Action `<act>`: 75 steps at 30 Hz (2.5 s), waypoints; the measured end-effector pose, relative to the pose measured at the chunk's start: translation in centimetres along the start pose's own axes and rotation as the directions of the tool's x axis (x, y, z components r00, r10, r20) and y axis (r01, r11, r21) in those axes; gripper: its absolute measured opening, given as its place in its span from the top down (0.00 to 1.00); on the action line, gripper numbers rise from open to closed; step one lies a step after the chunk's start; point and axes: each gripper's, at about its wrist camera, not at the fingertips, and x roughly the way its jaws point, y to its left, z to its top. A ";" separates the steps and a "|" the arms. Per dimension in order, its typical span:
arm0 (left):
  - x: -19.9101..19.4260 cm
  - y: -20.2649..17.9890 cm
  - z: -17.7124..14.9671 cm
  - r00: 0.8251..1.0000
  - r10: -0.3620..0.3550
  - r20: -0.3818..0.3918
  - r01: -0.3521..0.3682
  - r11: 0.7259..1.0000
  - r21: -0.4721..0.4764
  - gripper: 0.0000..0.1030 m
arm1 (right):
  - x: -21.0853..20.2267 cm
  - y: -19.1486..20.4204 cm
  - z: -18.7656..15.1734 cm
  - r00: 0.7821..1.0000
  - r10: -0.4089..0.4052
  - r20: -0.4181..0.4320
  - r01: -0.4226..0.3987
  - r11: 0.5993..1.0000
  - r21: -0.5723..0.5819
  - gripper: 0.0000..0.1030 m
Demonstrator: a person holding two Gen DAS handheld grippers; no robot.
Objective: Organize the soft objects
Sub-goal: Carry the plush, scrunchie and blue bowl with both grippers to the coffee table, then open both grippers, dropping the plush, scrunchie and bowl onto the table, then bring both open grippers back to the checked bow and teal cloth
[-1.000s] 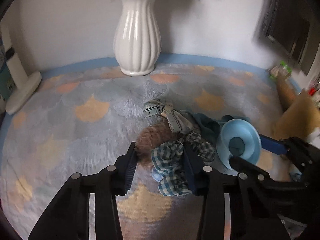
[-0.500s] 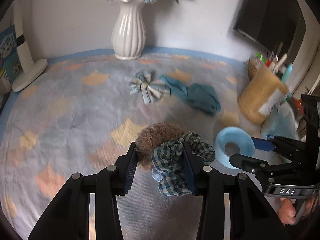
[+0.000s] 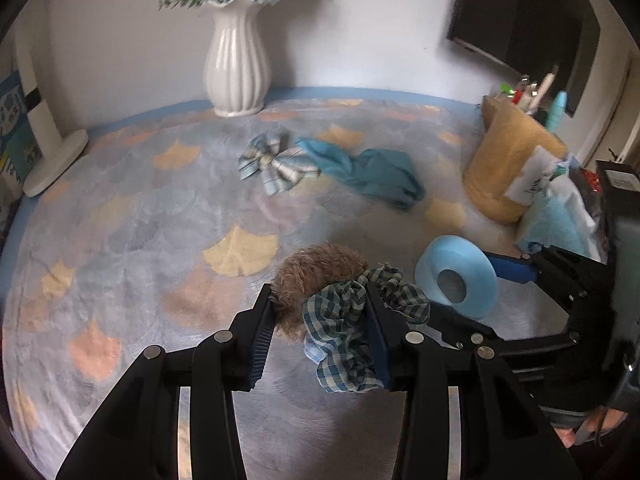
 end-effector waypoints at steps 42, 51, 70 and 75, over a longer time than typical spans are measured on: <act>4.0 -31.3 14.8 0.963 -0.216 0.162 0.175 0.956 0.234 0.57 | -14.3 -35.7 0.9 0.935 -0.297 0.194 0.101 0.747 0.658 0.35; 4.7 -32.5 14.4 0.964 -0.203 0.172 0.149 0.947 0.286 0.22 | -12.4 -36.5 1.2 0.946 -0.287 0.150 0.120 0.741 0.661 0.24; -4.6 -22.2 6.7 0.957 -0.210 0.199 0.154 0.952 0.265 0.22 | -20.8 -23.8 -2.1 0.913 -0.248 0.325 0.053 0.861 0.507 0.21; -5.7 -14.1 4.8 0.973 -0.101 0.206 0.071 0.986 0.148 0.21 | -22.9 -16.4 -0.3 0.883 -0.146 0.446 -0.014 0.941 0.338 0.09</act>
